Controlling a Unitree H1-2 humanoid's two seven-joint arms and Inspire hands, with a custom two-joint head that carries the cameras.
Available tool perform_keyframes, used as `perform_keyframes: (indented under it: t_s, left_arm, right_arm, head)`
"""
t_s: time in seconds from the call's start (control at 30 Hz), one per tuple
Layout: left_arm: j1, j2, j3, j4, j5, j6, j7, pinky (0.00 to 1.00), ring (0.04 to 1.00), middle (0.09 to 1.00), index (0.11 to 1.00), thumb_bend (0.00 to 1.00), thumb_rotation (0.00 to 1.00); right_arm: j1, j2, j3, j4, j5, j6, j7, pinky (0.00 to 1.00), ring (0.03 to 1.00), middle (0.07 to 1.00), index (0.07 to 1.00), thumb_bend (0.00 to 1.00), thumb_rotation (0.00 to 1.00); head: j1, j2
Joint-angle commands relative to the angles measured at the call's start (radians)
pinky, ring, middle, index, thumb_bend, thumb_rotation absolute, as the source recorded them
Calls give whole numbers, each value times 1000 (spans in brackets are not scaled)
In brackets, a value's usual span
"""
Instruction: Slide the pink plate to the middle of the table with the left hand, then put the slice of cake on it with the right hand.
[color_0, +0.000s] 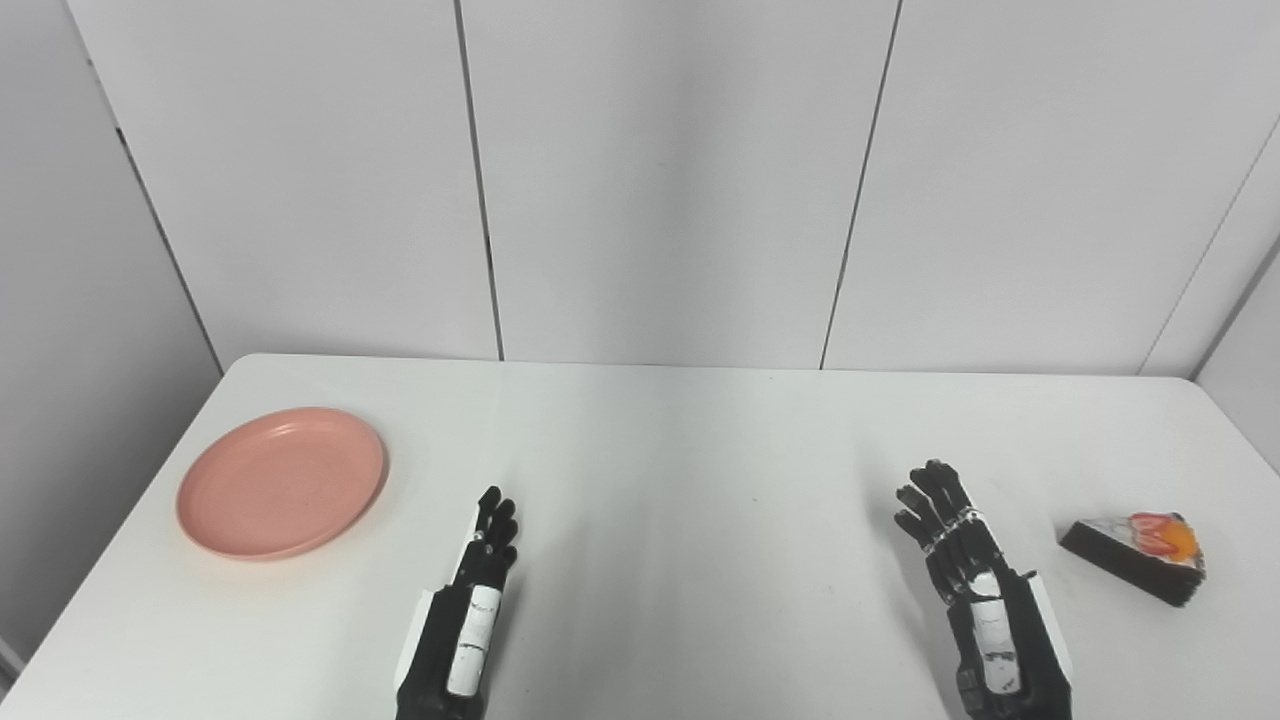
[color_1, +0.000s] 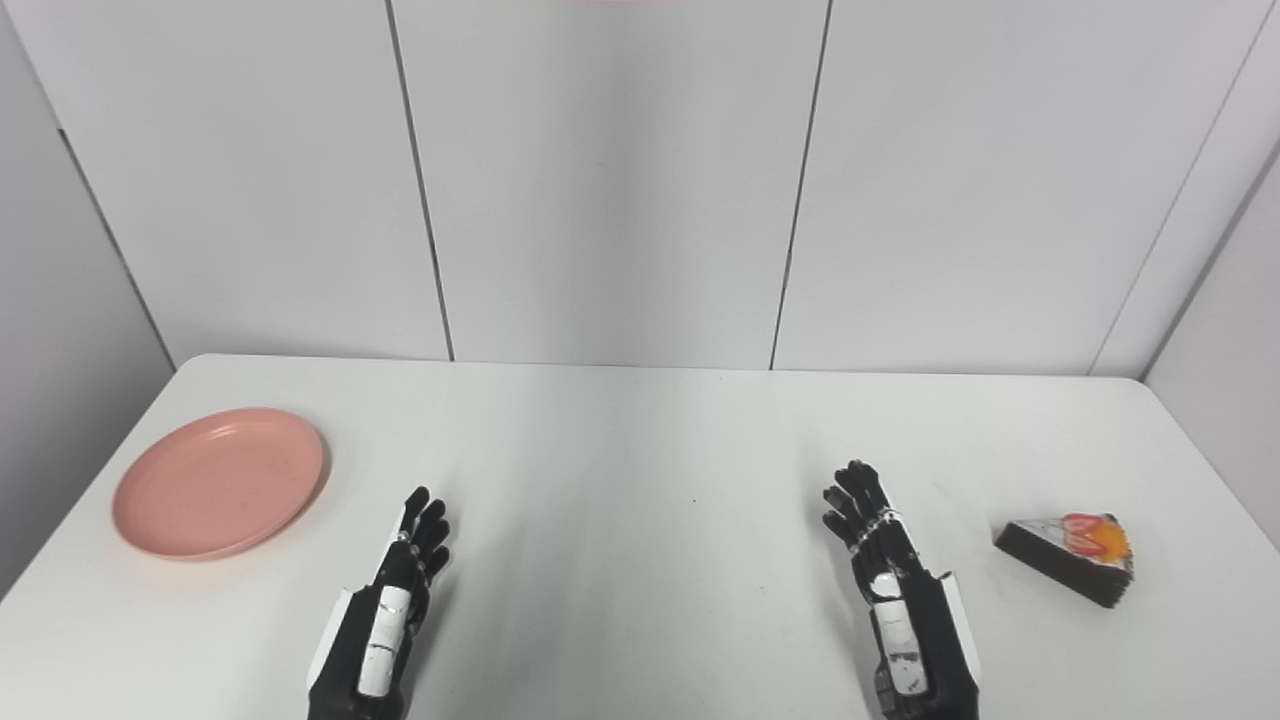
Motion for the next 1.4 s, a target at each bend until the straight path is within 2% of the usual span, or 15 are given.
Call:
perform_keyframes:
  t_s: [0.0,0.13,0.27,0.33,0.5,0.63,0.8,0.93,0.97,1.0,1.1,1.23,1.37]
  left_arm:
    - [-22,-6,14,21,-30,-53,2,1000,1000,1000,1000,779,937]
    - [-62,2,37,-4,-24,-79,18,1000,1000,1000,1000,790,962]
    - [-165,31,90,-53,-40,-86,36,1000,986,992,1000,795,974]
    - [-220,46,116,-60,-59,-79,41,1000,969,971,1000,829,966]
    - [-362,116,178,-30,-71,-72,53,998,952,964,1000,899,968]
    - [-451,180,214,42,-71,-74,59,1000,967,978,1000,897,994]
    - [-542,255,267,110,-182,59,27,1000,997,999,1000,901,1000]
    - [-580,304,286,177,-184,94,34,997,978,978,983,911,1000]
    - [-597,319,296,211,-186,95,41,990,962,963,968,921,998]
    - [-608,329,304,234,-187,94,46,945,921,907,938,952,979]
    - [-643,365,320,341,-157,43,56,888,873,863,902,978,959]
    - [-688,457,313,555,-103,-98,42,768,785,816,819,976,969]
    - [-713,517,314,679,-95,-177,31,775,777,806,808,964,954]
  right_arm:
    - [67,-2,-7,128,1,-31,9,899,900,919,917,920,933]
    - [63,1,-6,141,-4,-41,6,892,893,913,913,919,933]
    - [63,7,-4,146,-1,-45,9,894,890,912,911,915,930]
    - [63,11,-3,145,-3,-43,6,892,888,911,909,918,926]
    - [64,20,-3,146,-12,-44,-3,878,879,902,896,909,930]
    - [65,20,-6,145,-11,-46,-2,872,877,896,888,912,929]
    - [64,13,-13,152,-6,-50,2,865,874,892,884,913,930]
    - [66,4,-19,152,6,-47,10,864,871,891,884,902,929]
    - [68,1,-20,151,10,-43,11,864,870,891,883,902,927]
    - [69,-1,-21,150,13,-40,12,863,869,891,884,901,927]
    - [71,-4,-24,148,16,-36,12,863,866,892,883,899,928]
    - [74,-8,-23,146,26,-25,16,864,865,888,870,896,926]
    - [72,-10,-22,150,32,-24,17,860,861,885,860,899,919]
  head:
    - [0,0]
    - [-5,-4]
    - [-3,-9]
    - [-4,-10]
    - [-6,-11]
    - [-4,-13]
    - [1,-9]
    - [16,-3]
    - [20,0]
    - [21,0]
    - [20,5]
    - [16,12]
    - [16,12]
